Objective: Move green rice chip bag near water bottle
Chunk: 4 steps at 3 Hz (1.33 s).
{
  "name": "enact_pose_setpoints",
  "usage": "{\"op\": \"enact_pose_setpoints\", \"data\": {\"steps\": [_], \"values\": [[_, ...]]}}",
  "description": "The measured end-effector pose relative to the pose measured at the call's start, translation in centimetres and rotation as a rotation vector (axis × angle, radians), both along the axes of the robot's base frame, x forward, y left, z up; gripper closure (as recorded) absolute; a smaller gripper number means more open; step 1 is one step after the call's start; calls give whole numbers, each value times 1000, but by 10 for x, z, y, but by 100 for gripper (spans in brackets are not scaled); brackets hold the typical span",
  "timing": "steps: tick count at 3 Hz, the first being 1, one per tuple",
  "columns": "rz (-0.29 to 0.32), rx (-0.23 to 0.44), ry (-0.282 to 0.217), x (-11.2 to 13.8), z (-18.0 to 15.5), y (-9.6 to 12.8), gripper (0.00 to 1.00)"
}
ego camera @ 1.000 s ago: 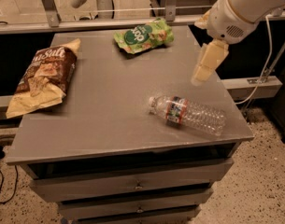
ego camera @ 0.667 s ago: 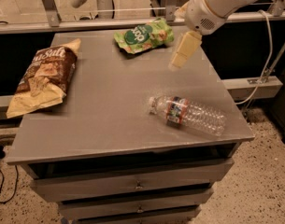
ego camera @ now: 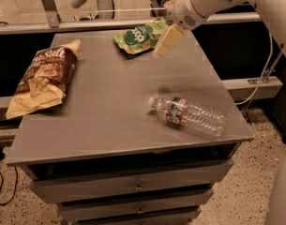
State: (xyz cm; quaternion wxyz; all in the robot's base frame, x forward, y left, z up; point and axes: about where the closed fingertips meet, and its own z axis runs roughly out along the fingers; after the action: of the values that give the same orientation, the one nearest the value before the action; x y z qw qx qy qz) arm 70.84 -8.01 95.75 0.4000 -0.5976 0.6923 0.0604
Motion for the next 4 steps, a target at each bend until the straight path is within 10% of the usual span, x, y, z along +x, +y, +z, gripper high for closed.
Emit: {"op": "enact_pose_setpoints", "data": {"steps": [2,4], "values": [[-86,96,-2,14,-17,-2,0],[-345,322,-38,86,-46,-17,0]]}}
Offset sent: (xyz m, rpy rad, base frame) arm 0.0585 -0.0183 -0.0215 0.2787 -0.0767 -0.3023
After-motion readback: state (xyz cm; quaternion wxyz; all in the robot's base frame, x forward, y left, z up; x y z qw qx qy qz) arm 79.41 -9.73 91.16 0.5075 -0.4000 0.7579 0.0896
